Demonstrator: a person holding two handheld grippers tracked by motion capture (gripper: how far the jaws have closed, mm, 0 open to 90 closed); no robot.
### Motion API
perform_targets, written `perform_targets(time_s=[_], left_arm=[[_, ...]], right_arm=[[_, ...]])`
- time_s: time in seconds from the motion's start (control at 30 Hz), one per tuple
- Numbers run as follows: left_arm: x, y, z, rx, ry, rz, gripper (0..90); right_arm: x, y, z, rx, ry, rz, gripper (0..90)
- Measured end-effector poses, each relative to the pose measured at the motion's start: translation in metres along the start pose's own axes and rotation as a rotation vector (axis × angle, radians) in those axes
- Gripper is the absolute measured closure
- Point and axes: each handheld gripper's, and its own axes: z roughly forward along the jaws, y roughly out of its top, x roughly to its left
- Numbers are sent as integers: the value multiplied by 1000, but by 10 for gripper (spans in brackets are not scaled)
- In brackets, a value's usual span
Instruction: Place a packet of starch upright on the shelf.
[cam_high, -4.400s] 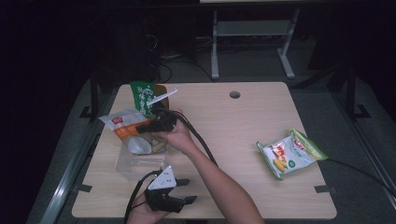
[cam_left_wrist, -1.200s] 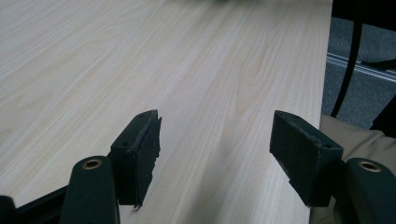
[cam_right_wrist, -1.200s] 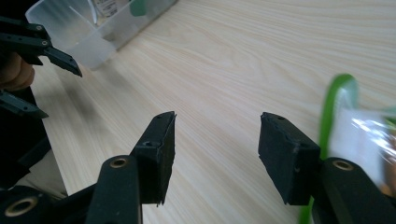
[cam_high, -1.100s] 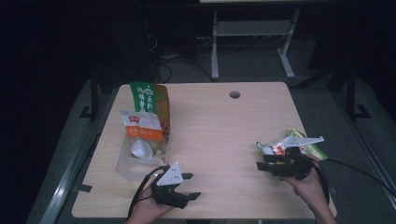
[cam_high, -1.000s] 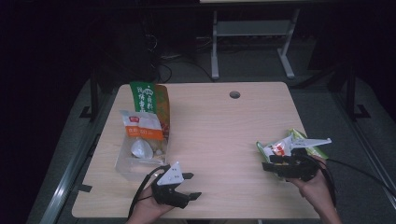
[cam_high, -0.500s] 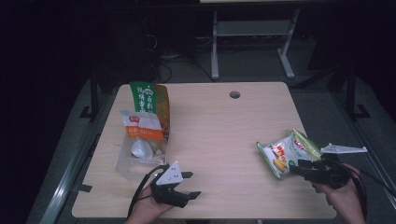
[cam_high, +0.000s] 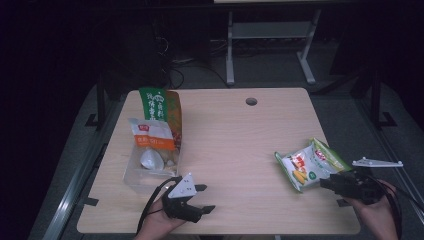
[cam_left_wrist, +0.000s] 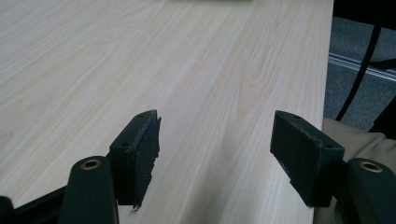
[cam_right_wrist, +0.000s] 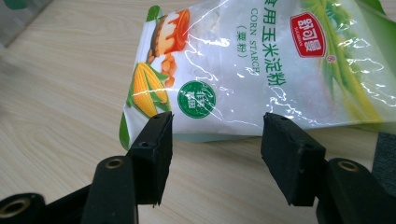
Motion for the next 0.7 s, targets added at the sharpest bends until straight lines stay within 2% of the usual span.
perform_targets(time_s=[0.33, 0.7], left_arm=[[-1, 0, 0, 2, -4, 11, 323], [-2, 0, -1, 5, -6, 19, 323]], right_arm=[[0, 1, 2, -5, 0, 0, 429], [-8, -7, -2, -1, -31, 39, 427]])
